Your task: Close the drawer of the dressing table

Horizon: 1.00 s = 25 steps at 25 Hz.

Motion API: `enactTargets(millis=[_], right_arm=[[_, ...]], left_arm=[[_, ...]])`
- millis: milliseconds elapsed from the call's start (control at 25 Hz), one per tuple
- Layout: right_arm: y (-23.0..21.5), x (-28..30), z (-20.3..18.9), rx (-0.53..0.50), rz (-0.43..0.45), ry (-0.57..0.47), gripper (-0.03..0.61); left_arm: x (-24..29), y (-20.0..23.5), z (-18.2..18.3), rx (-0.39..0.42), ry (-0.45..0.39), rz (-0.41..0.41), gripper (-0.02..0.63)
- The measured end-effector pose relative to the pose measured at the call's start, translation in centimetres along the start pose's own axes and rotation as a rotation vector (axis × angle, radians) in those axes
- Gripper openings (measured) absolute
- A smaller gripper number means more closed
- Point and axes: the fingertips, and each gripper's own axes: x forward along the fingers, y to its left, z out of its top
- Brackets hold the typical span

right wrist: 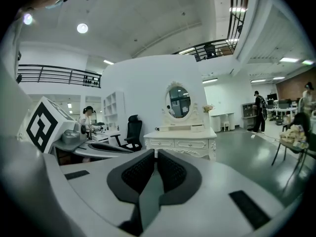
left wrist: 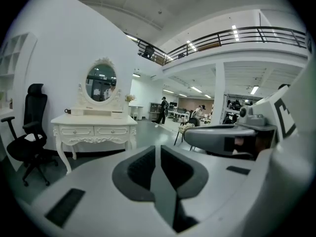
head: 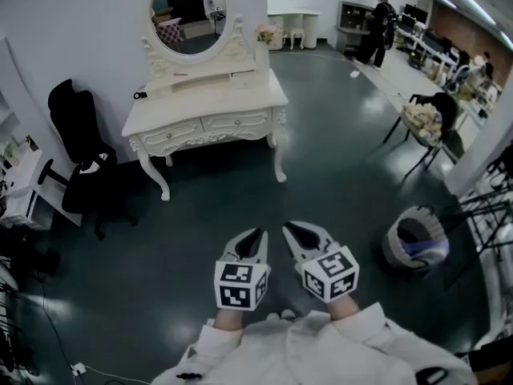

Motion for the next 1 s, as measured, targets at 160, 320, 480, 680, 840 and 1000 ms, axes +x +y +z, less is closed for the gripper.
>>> enactTargets(millis=[160, 320, 480, 680, 840, 1000], right_arm=[[-0.1, 0.3, -1.6, 0.016, -0.047, 0.037, 0.011], [0.5, 0.9, -2.7, 0.041, -0.044, 0.074, 0.127], [0.7, 1.8, -2.9, 0.058, -0.034, 0.077, 0.130], [0.1, 3.5, -2.3, 0.050, 0.002, 0.055, 0.130], [-1.6, 6.0, -2.2, 0.061, 0.008, 0.070, 0.130], [-3.4, 10.2, -1.0, 0.055, 0.049, 0.065, 0.130]], left_arm=[[-0.2, 1.0, -0.8, -0.002, 0.012, 0.017, 0.017], [-0.4, 1.5, -1.6, -0.010, 0.032, 0.006, 0.062], [0.0, 2.2, -1.7, -0.009, 0.040, 0.007, 0.105], [1.7, 3.8, -1.2, -0.022, 0.034, 0.016, 0.107], [3.8, 5.0, -0.6, -0.022, 0.045, 0.012, 0.107], [7.0, 7.2, 0.6, -0.009, 0.065, 0.012, 0.107]])
